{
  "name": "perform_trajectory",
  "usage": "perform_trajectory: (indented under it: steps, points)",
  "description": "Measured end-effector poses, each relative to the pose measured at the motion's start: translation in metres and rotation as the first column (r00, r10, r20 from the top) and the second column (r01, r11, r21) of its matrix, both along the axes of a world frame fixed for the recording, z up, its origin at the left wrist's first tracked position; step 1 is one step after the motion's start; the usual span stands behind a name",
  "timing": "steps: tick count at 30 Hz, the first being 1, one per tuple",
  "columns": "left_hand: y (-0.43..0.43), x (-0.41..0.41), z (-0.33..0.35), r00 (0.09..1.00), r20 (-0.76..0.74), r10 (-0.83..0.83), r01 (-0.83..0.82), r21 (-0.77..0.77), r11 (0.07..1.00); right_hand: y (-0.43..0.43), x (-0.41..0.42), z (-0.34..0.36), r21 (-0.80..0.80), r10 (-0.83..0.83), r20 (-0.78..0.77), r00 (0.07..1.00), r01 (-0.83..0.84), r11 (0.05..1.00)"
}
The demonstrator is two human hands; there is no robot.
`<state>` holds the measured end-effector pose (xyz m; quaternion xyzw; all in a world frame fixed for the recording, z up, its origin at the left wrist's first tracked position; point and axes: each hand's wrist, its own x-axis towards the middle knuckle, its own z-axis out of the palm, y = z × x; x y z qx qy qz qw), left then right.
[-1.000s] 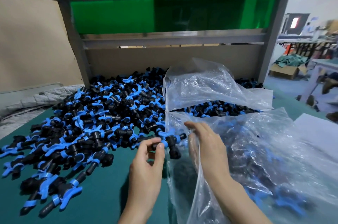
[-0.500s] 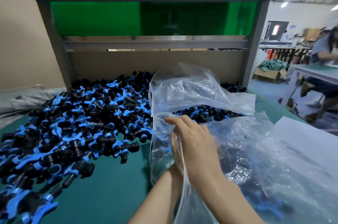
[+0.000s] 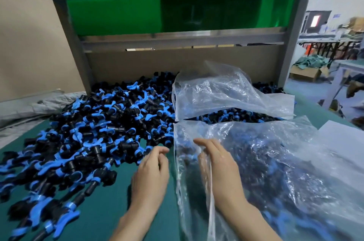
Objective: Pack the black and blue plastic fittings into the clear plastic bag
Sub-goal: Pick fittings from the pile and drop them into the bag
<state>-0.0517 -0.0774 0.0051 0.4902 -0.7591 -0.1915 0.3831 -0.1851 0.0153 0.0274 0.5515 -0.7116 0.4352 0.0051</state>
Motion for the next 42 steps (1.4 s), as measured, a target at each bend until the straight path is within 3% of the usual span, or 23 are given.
perform_trajectory:
  steps: [4, 7, 12, 14, 17, 19, 22, 25, 27, 29, 32, 34, 37, 42]
  points:
    - [-0.006, 0.010, -0.008, 0.960, 0.213, 0.183, -0.158, -0.128, 0.979, -0.009, -0.005, -0.019, 0.120, -0.048, -0.020, 0.999, 0.050, 0.991]
    - [-0.004, 0.009, -0.007, 0.895, 0.337, 0.293, -0.252, -0.158, 0.955, -0.010, -0.006, -0.023, 0.112, -0.060, -0.021, 0.998, 0.062, 0.992]
    - [-0.006, 0.017, -0.010, 0.870, 0.395, 0.295, -0.251, -0.161, 0.954, -0.012, -0.006, -0.026, 0.141, -0.066, -0.038, 0.997, 0.071, 0.988]
    - [-0.008, 0.018, -0.009, 0.909, 0.294, 0.297, -0.267, -0.137, 0.954, -0.013, -0.007, -0.026, 0.135, -0.068, -0.019, 0.998, 0.070, 0.988]
    - [-0.008, 0.019, -0.006, 0.965, -0.088, 0.247, -0.255, -0.093, 0.963, -0.010, -0.005, -0.025, 0.145, -0.078, -0.018, 0.997, 0.079, 0.986]
    - [-0.009, 0.019, -0.001, 0.931, -0.324, 0.170, -0.195, -0.043, 0.980, -0.009, -0.005, -0.024, 0.143, -0.080, -0.007, 0.997, 0.080, 0.987]
    - [-0.010, 0.017, 0.000, 0.834, -0.542, 0.102, -0.059, 0.096, 0.994, -0.010, -0.004, -0.025, 0.141, -0.082, -0.014, 0.996, 0.084, 0.986]
    - [-0.011, 0.012, 0.001, 0.754, -0.645, 0.122, 0.036, 0.226, 0.973, -0.008, -0.005, -0.025, 0.129, -0.087, -0.008, 0.996, 0.087, 0.988]
    - [-0.012, 0.011, -0.001, 0.648, -0.745, 0.157, 0.140, 0.320, 0.937, -0.008, -0.005, -0.024, 0.141, -0.084, -0.007, 0.996, 0.084, 0.986]
    - [-0.013, 0.009, -0.001, 0.486, -0.842, 0.235, 0.287, 0.408, 0.867, -0.008, -0.004, -0.024, 0.154, -0.085, -0.017, 0.996, 0.087, 0.984]
    - [-0.014, 0.009, 0.002, 0.248, -0.887, 0.390, 0.560, 0.460, 0.690, -0.008, -0.005, -0.023, 0.154, -0.091, 0.001, 0.996, 0.089, 0.984]
    - [-0.015, 0.010, 0.001, 0.162, -0.876, 0.454, 0.709, 0.424, 0.564, -0.008, -0.006, -0.024, 0.161, -0.088, -0.015, 0.996, 0.089, 0.983]
    - [-0.015, 0.010, 0.002, 0.132, -0.860, 0.493, 0.802, 0.385, 0.457, -0.008, -0.006, -0.023, 0.167, -0.087, 0.004, 0.996, 0.085, 0.982]
    - [-0.019, 0.008, 0.001, 0.185, -0.870, 0.457, 0.797, 0.405, 0.447, -0.010, -0.006, -0.023, 0.173, -0.087, 0.003, 0.996, 0.085, 0.981]
